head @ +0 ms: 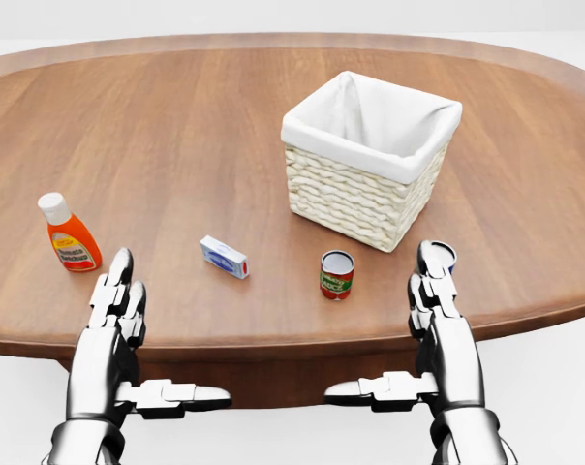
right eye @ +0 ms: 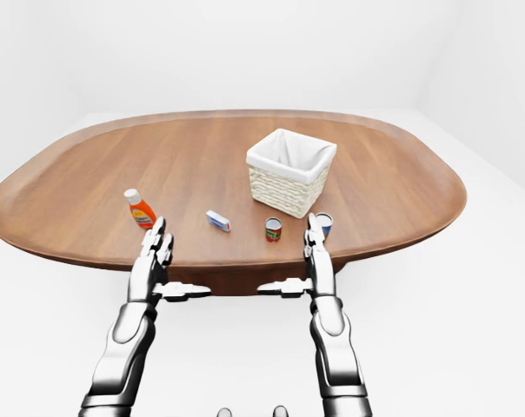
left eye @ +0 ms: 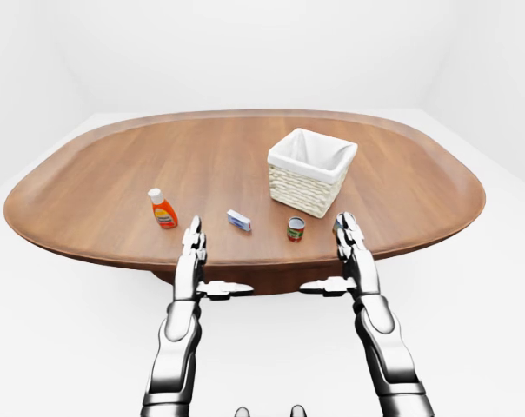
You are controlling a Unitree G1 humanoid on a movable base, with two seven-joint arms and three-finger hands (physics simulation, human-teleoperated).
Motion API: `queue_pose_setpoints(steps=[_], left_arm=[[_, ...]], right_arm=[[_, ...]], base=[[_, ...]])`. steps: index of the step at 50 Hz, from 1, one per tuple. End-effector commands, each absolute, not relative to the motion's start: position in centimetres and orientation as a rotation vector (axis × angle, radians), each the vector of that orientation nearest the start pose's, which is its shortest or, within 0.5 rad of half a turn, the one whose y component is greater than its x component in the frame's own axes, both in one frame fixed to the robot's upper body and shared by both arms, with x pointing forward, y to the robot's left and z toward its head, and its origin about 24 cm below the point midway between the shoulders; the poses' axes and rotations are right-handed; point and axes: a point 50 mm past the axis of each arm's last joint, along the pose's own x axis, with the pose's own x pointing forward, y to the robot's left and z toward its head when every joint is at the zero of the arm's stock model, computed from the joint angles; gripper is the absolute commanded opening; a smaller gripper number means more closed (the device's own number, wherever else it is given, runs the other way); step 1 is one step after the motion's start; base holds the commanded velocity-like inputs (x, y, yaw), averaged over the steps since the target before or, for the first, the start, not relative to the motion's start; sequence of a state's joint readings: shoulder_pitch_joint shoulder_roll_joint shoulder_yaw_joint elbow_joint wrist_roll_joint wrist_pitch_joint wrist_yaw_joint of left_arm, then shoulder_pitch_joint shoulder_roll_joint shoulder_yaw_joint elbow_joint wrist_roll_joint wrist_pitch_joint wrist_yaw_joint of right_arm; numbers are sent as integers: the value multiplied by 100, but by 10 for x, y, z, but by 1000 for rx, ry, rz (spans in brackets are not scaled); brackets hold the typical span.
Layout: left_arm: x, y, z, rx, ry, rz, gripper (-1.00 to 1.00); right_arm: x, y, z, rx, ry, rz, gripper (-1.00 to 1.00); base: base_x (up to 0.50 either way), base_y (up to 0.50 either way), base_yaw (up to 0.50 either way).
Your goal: Pick up the alphabet soup and the cream cheese box, and put them in the basket.
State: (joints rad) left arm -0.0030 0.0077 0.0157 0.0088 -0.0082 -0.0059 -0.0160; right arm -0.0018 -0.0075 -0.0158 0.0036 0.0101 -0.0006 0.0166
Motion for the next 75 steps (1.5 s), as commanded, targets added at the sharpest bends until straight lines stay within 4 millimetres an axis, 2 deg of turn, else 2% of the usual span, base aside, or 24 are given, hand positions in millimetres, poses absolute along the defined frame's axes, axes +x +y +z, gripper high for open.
queue_pose_setpoints(steps=[1, 63, 75], left_arm=[[254, 160, 41, -4, -7, -7, 100], [254, 158, 41, 5, -11, -15, 100], [254, 158, 42, 1, -15, -15, 100]], right_arm=[[255, -160, 40, 10, 3, 4, 100], [256, -160, 38, 18, 6, 11, 100], [256, -160, 40, 15, 9, 12, 100]], base=[[0, 0, 0], [0, 0, 0], [0, -17, 0]])
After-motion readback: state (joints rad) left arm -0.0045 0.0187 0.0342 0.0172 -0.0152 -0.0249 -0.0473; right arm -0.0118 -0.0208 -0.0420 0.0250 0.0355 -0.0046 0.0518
